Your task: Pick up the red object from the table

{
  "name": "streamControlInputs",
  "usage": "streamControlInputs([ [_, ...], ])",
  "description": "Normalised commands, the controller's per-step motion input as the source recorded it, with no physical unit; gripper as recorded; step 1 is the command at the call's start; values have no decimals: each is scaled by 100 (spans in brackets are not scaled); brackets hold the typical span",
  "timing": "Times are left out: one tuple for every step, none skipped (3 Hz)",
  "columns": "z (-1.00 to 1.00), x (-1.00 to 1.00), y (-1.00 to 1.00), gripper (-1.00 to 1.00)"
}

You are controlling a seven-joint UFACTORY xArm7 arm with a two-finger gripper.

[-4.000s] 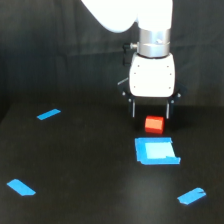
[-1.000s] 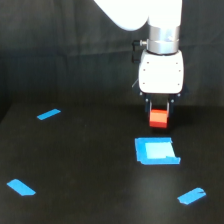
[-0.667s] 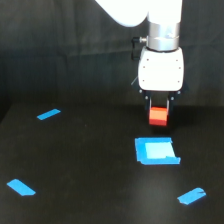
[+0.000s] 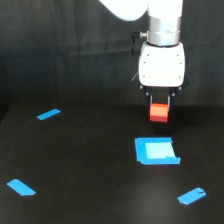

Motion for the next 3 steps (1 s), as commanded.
streamControlInputs([
  [38, -1, -5, -100],
  [32, -5, -9, -100],
  [40, -5, -8, -99],
])
